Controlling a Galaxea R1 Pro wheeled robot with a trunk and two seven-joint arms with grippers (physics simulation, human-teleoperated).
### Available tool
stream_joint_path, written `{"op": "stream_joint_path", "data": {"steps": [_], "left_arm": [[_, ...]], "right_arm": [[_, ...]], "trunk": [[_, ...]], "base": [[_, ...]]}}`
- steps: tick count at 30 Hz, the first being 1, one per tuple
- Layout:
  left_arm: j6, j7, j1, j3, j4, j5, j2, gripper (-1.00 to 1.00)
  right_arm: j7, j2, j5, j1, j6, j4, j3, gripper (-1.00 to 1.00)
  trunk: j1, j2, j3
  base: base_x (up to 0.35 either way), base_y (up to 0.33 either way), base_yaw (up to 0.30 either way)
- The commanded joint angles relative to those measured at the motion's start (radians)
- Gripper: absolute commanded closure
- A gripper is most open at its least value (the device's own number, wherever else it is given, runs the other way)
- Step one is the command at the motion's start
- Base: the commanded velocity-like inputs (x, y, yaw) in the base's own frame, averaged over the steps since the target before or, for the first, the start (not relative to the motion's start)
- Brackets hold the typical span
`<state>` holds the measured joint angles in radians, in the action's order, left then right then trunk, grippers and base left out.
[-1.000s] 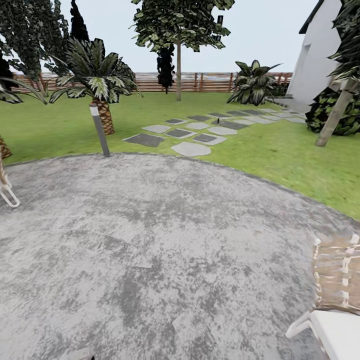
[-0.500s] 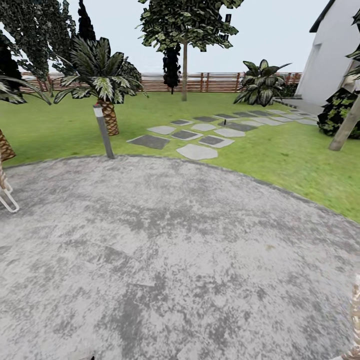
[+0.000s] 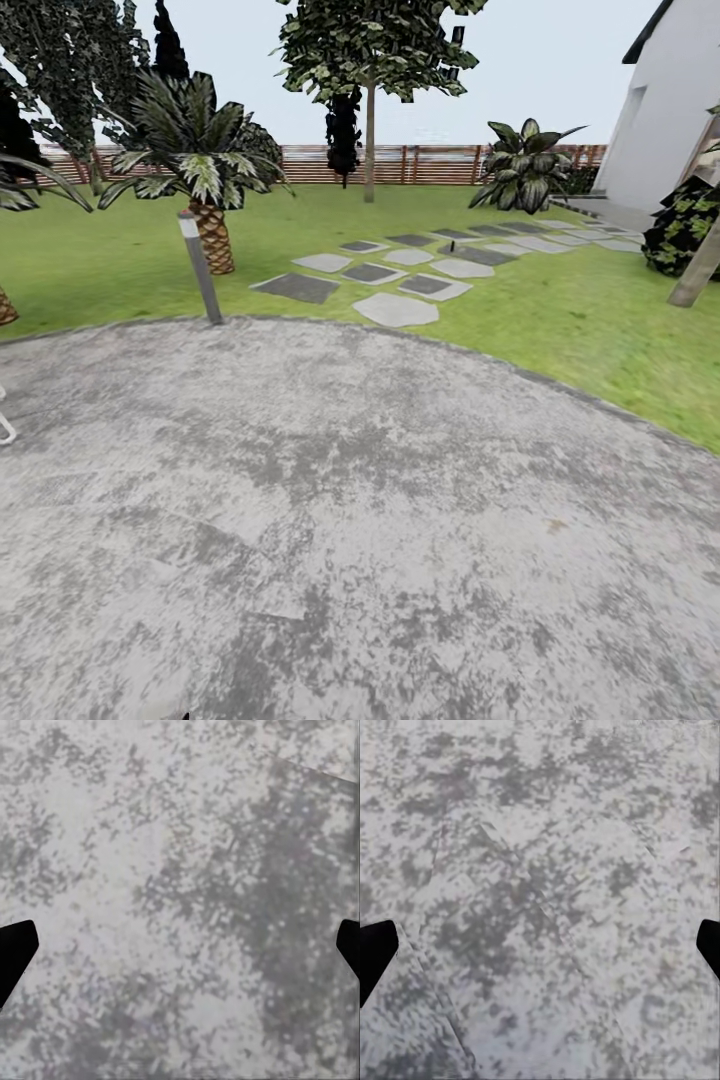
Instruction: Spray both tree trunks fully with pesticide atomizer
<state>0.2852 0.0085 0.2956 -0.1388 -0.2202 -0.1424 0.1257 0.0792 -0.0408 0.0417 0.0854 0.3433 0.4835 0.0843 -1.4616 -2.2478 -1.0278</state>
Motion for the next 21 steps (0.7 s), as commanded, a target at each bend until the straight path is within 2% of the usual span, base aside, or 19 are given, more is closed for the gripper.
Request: {"op": "stream_joint_path", "data": {"steps": [1,21], "left_arm": [[0.003,0.001,0.001,0.004,0.001,-0.01,0.0,-1.0],[0.003,0.001,0.001,0.004,0.001,-0.01,0.0,-1.0]], "right_arm": [[0.008,0.001,0.004,0.001,0.003,-0.001,0.008,-1.0],[0.008,0.001,0.004,0.001,0.003,0.0,0.008,-1.0]], "trunk": [[0.0,0.0,-0.001],[0.0,0.0,-0.001]], "base": [[0.339,0.0,0.0],[0.339,0.0,0.0]]}}
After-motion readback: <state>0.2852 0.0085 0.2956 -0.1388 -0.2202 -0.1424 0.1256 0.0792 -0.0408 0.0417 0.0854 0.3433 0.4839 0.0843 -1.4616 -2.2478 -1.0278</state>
